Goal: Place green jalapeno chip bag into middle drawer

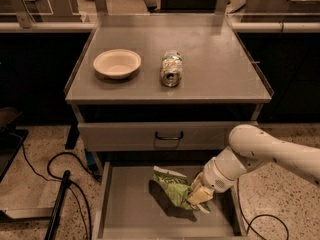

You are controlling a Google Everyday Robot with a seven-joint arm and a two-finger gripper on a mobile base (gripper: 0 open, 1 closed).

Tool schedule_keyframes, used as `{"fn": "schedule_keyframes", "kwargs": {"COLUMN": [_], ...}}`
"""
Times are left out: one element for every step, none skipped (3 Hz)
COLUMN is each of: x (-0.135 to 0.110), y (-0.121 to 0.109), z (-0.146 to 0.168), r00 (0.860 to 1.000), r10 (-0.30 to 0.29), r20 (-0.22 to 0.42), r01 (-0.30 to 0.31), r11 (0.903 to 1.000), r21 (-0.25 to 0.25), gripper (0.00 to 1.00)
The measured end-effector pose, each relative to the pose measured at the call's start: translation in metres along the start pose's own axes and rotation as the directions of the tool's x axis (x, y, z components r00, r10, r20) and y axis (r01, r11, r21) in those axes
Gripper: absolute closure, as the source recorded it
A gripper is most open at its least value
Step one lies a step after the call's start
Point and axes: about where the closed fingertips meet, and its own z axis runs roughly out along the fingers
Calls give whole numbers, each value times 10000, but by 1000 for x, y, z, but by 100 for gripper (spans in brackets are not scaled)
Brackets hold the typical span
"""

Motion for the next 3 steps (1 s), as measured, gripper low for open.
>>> {"fn": "schedule_keyframes", "kwargs": {"x": [11, 24, 34], "y": [-16, -38, -50], "z": [28, 53, 73], "r00": [9981, 9901, 9833], "r10": [538, 1224, 1667], "r20": [312, 693, 731], "r01": [-545, -1259, -1715], "r11": [9982, 9908, 9830], "r21": [234, 488, 650], "gripper": [100, 100, 100]}}
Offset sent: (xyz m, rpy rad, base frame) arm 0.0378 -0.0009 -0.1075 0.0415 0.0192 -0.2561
